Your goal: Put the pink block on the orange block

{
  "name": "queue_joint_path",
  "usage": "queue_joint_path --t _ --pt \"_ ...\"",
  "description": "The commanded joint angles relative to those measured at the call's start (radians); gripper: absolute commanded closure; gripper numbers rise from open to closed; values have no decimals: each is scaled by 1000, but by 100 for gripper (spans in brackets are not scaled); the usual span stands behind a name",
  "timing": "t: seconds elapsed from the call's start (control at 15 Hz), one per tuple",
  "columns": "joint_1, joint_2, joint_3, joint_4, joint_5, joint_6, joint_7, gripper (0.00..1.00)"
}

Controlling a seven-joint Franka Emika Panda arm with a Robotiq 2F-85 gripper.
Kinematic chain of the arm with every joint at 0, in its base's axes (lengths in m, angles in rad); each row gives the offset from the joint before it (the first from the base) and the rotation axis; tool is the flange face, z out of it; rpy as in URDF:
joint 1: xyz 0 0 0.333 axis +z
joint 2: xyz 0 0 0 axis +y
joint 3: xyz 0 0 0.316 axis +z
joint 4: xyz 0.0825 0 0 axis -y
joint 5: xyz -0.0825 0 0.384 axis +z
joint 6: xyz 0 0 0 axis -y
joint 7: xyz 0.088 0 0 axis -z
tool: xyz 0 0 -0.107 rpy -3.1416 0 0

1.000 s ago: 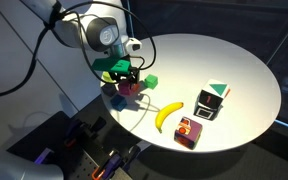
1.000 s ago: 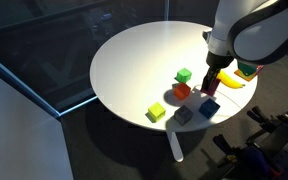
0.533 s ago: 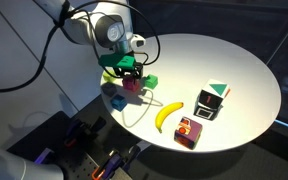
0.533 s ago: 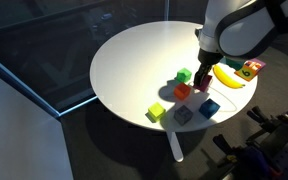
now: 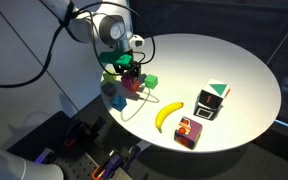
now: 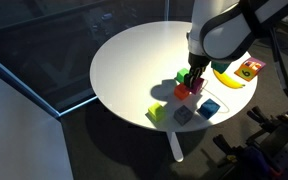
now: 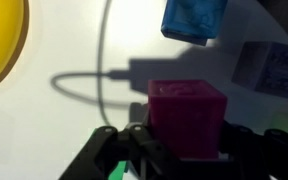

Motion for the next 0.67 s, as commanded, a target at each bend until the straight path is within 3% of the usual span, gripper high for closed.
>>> queue_joint_path --t 0.0,0.6 --pt "14 29 8 56 25 -43 54 75" --pt "28 62 2 119 24 -52 105 75"
